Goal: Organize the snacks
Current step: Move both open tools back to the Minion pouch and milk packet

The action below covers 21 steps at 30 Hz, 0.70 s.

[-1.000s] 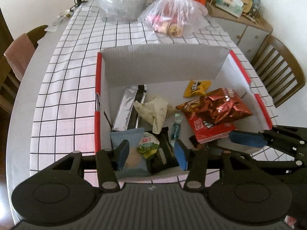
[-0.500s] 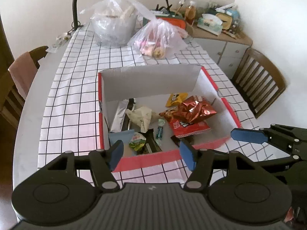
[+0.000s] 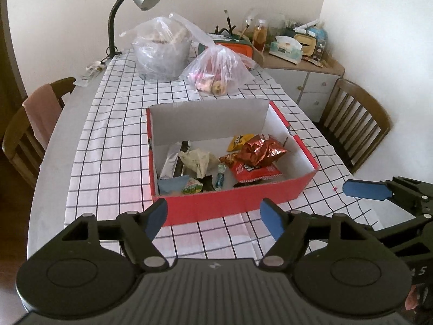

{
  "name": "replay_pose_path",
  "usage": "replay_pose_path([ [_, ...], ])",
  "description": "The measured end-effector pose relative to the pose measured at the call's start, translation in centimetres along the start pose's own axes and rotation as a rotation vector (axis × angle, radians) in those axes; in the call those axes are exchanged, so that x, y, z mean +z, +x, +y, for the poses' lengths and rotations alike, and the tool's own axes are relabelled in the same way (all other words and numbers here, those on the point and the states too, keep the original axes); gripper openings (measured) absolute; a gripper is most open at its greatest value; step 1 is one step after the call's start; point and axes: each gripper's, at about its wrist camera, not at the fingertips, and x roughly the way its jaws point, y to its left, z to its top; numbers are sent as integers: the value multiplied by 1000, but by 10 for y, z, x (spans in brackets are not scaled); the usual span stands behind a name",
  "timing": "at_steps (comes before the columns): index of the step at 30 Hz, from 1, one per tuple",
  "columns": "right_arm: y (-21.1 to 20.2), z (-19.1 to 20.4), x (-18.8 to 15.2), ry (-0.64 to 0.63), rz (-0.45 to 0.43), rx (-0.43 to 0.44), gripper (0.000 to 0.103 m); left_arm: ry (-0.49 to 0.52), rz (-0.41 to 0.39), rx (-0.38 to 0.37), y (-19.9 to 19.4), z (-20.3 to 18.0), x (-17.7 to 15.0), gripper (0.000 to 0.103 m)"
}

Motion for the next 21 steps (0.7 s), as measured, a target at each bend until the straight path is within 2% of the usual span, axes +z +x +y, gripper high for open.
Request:
replay_pose_path([
  [2,-4,-2,-6,-1,0,4,101,-8,-3,2,-5,-1,-6,77],
  [8,-6,-15,-24,-26,42,3,103,-78,5,34,-8,-3,-26,80],
  [15,6,-41,-47,-70,152,33,103,-159,104,73,15,-19,-59,80],
  [21,21,-55,-64,-169,245,64,103,-237,193,135,39,-34,-87,80],
])
